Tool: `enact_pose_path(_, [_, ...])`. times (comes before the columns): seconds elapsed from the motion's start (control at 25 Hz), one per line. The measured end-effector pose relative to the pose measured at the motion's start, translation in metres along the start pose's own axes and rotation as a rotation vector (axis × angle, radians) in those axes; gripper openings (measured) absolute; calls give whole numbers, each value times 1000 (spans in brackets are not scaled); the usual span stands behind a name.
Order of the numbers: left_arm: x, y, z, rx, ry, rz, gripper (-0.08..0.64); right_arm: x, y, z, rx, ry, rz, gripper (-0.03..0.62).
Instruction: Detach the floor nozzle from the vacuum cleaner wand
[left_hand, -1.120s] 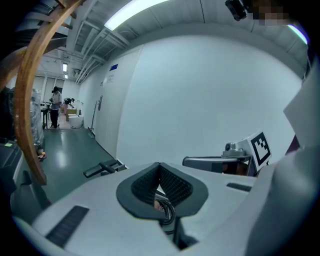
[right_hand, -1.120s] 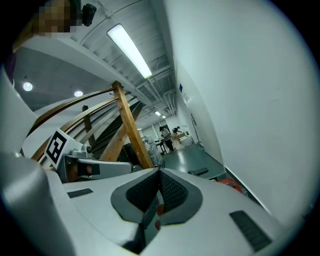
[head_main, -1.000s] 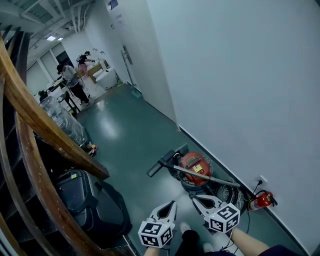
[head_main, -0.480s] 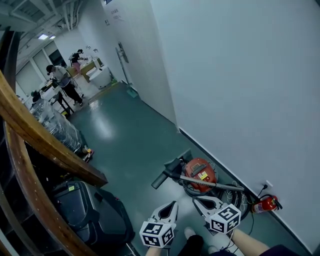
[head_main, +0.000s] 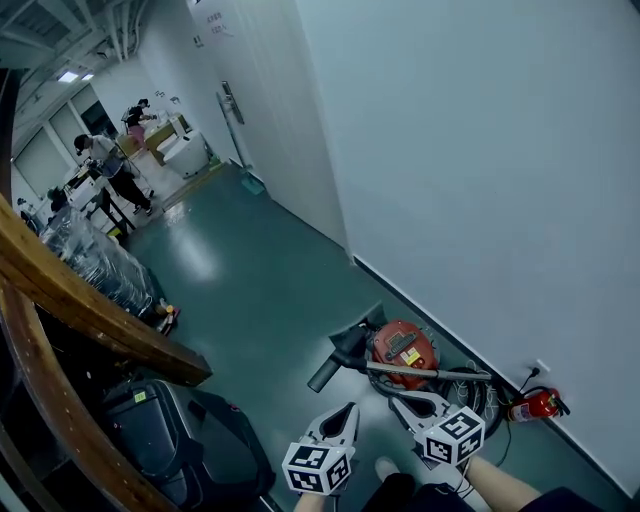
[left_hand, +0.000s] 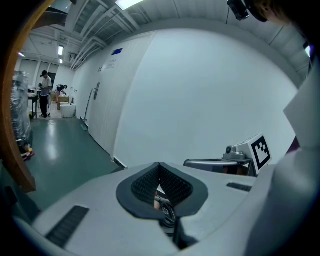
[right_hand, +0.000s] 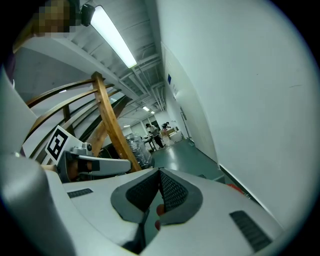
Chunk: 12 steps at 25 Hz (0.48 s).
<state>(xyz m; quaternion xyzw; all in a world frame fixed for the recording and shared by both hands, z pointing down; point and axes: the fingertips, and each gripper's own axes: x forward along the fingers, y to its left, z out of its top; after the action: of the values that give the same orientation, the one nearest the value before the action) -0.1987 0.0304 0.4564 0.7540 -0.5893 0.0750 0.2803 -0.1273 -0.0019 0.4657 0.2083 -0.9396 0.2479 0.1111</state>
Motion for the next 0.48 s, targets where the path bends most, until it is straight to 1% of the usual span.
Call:
enact_pose_path(0.24, [19, 18, 2, -9, 25, -11, 5, 18, -16, -1, 19, 14, -19, 17])
enact_pose_path(0.48, [43, 37, -3, -28, 56, 0, 5, 39, -40, -8, 36, 39, -29, 17])
